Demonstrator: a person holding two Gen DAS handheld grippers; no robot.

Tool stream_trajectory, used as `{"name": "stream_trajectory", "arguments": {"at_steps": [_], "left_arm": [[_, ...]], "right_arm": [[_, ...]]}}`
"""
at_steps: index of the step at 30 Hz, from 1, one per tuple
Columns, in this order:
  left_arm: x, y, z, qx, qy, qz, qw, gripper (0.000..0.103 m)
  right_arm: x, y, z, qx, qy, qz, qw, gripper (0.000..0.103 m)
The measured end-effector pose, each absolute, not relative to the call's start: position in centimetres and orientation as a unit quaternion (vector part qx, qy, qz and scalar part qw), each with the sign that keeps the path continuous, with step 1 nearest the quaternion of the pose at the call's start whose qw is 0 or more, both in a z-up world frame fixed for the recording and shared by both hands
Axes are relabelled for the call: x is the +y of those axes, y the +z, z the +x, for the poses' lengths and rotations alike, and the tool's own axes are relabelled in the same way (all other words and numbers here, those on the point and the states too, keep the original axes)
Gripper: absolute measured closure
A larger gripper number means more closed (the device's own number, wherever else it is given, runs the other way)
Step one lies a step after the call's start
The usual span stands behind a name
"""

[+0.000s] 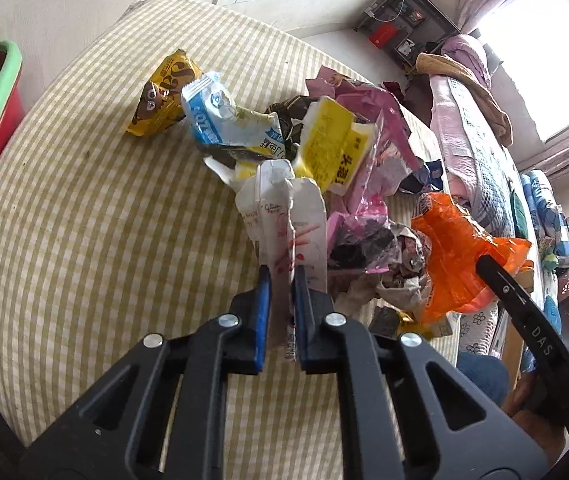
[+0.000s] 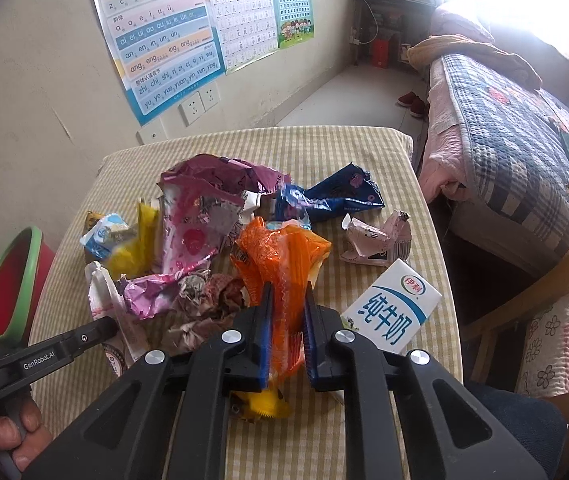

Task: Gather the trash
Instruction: 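Grasp the white-pink wrapper with the left tool while the right tool grasps the orange bag, then carry the white-pink wrapper and orange bag with both tools over the red bucket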

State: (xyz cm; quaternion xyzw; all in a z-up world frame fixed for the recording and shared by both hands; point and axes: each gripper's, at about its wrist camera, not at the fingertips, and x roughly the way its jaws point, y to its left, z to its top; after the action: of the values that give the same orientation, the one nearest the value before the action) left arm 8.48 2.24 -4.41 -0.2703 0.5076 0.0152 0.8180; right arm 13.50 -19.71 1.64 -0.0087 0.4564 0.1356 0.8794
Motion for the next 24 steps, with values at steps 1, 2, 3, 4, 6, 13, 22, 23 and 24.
{"name": "stream_trajectory", "arguments": {"at_steps": [1, 2, 3, 4, 6, 13, 22, 23, 24], "left_arm": [[2.2, -4.0, 8.2, 0.505, 0.016, -0.263, 0.822, 0.092], [2.3, -3.6, 7.8, 0.503, 0.017, -0.254, 0.826, 0.092], [2.4, -3.2, 7.4, 0.5, 0.019, -0.248, 0.829, 0.092], [2.4, -2.9, 7.1, 0.498, 0.02, -0.243, 0.832, 0.092], [2.5, -2.2, 6.5, 0.493, 0.022, -0.235, 0.837, 0.092], [3.6, 1.0, 4.6, 0.465, 0.033, -0.213, 0.858, 0.092], [6.4, 4.3, 3.0, 0.44, 0.054, -0.191, 0.875, 0.092], [7.0, 4.5, 2.8, 0.439, 0.056, -0.191, 0.876, 0.092], [7.3, 4.6, 2.4, 0.437, 0.059, -0.191, 0.877, 0.092]], "right_arm": [[-19.8, 1.9, 13.1, 0.454, 0.137, -0.008, 0.881, 0.09], [-19.8, 2.2, 12.7, 0.451, 0.137, -0.007, 0.882, 0.09], [-19.9, 2.5, 12.3, 0.448, 0.137, -0.007, 0.884, 0.09], [-19.8, 2.8, 12.0, 0.446, 0.137, -0.006, 0.885, 0.09], [-19.7, 3.4, 11.4, 0.44, 0.138, -0.005, 0.887, 0.09], [-18.0, 6.3, 9.1, 0.404, 0.149, -0.019, 0.903, 0.09], [-13.7, 9.4, 7.1, 0.369, 0.201, -0.03, 0.907, 0.09], [-13.2, 9.6, 7.0, 0.367, 0.206, -0.032, 0.907, 0.09], [-12.6, 9.7, 6.9, 0.365, 0.211, -0.034, 0.906, 0.09]]}}
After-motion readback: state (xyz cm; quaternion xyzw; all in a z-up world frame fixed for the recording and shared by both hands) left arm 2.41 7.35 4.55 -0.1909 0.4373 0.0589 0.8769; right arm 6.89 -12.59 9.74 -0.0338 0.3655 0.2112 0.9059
